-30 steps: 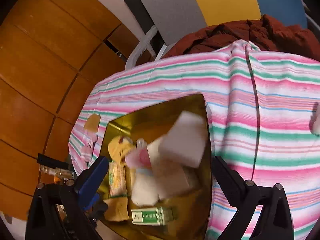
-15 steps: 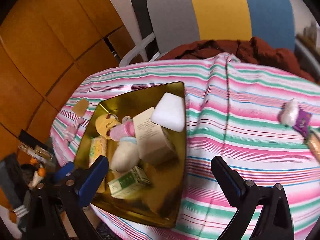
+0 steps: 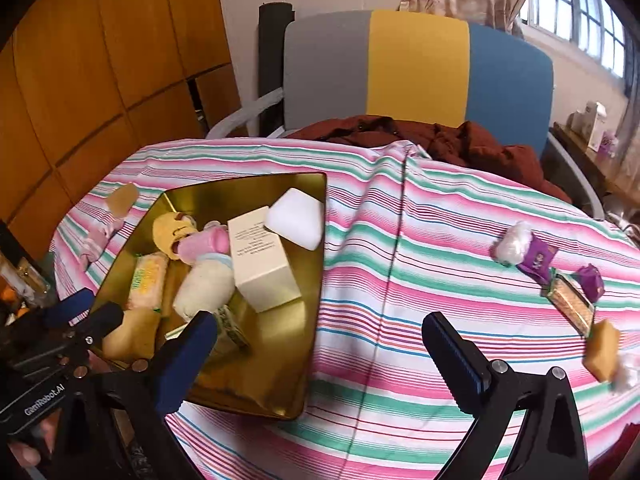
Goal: Organize objects
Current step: 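Move both tools from the gold tray back to the remaining items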
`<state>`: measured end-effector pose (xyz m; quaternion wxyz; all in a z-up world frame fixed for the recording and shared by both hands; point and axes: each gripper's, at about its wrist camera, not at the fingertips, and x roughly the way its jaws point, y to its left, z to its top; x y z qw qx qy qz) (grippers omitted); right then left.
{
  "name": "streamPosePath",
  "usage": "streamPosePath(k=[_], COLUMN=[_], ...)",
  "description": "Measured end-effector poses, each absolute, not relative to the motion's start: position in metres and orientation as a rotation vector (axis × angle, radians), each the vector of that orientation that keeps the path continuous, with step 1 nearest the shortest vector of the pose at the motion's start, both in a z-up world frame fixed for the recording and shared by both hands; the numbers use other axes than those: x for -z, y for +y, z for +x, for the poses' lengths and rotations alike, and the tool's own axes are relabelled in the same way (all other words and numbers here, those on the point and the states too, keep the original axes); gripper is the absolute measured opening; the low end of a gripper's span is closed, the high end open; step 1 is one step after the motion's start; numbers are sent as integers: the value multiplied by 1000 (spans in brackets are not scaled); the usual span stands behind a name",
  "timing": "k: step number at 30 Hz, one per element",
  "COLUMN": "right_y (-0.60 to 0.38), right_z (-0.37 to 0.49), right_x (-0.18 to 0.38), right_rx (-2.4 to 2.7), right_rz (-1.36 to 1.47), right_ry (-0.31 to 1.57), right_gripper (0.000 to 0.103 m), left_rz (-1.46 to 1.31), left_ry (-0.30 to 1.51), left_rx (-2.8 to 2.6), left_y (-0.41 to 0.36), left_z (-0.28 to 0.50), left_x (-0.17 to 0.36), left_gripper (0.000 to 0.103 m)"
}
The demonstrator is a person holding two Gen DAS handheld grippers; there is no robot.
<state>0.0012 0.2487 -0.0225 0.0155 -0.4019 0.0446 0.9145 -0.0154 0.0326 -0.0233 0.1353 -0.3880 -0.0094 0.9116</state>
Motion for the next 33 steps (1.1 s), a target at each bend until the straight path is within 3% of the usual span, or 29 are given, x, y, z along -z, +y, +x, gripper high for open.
streamPosePath(k=[19, 33], right_y=[308, 399], right_z=[18, 24], right_x=[51, 52], right_rx=[-2689, -2536], right_rz=[-1300, -1362], right_ry=[164, 374], right_gripper=[103, 103], left_rz=[-1051, -966], left_ry=[97, 178], left_rx=[-2588, -2464], left_y=[66, 123], left_z=[-17, -27], left_x=[9, -9], left_gripper=[58, 58])
